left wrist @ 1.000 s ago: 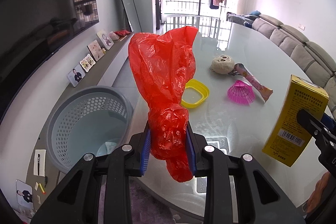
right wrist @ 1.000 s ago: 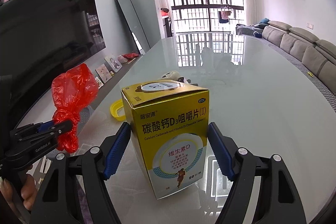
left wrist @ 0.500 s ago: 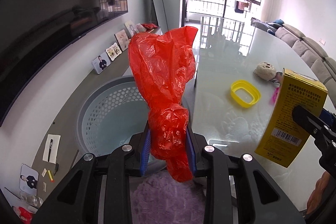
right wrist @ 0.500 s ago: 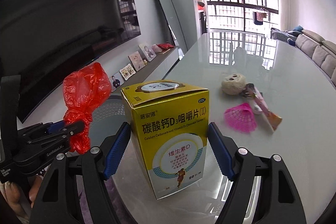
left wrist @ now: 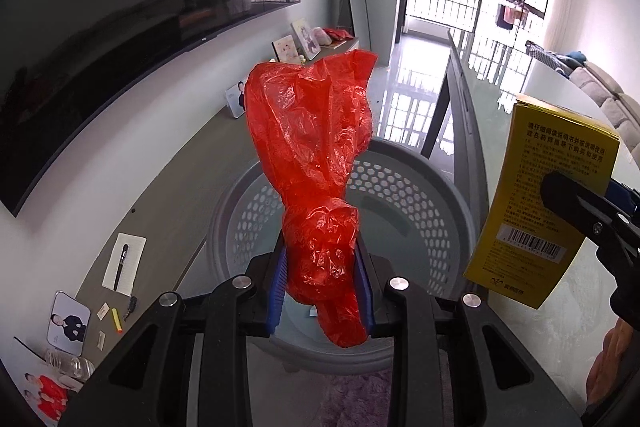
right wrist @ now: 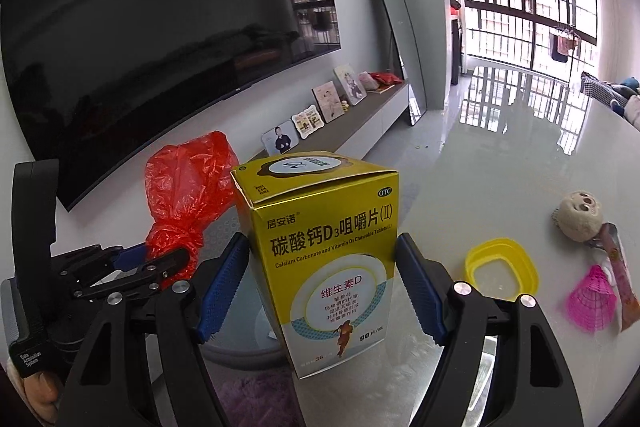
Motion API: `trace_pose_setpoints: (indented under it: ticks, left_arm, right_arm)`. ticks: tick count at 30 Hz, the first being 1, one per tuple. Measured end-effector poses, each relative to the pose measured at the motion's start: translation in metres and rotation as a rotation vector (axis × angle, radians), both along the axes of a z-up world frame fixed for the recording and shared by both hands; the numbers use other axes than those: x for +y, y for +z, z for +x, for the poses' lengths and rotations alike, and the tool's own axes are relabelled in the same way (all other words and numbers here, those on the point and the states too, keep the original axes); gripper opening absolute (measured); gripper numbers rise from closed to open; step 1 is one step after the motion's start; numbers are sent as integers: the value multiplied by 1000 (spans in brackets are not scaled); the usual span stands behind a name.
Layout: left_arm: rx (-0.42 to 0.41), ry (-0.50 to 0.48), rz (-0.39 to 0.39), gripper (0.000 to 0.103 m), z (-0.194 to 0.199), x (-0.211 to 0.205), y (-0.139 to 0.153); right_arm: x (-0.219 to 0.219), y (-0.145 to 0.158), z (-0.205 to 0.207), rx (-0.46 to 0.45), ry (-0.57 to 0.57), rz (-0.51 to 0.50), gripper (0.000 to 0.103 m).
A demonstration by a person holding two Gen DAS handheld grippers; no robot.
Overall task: Collect trash
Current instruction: 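Carry the red bag and yellow box with both tools over the grey basket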
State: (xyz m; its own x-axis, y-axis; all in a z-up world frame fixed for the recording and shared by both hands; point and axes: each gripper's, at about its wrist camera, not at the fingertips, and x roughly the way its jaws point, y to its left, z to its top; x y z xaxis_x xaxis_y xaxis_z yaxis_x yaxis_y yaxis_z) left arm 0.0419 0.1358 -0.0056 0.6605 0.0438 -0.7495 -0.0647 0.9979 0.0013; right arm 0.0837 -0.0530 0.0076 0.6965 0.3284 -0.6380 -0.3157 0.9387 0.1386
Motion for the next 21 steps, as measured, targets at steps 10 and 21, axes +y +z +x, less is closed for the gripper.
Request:
trace_pose_setpoints:
  ticks: [10, 21]
  left_arm:
    - [58, 38, -12, 30, 25, 28, -26]
    - [100, 34, -27, 31, 42, 30, -42]
  right_arm:
    - [48, -25, 50, 65, 88, -21, 72]
    - [65, -48, 74, 126, 78, -49, 72]
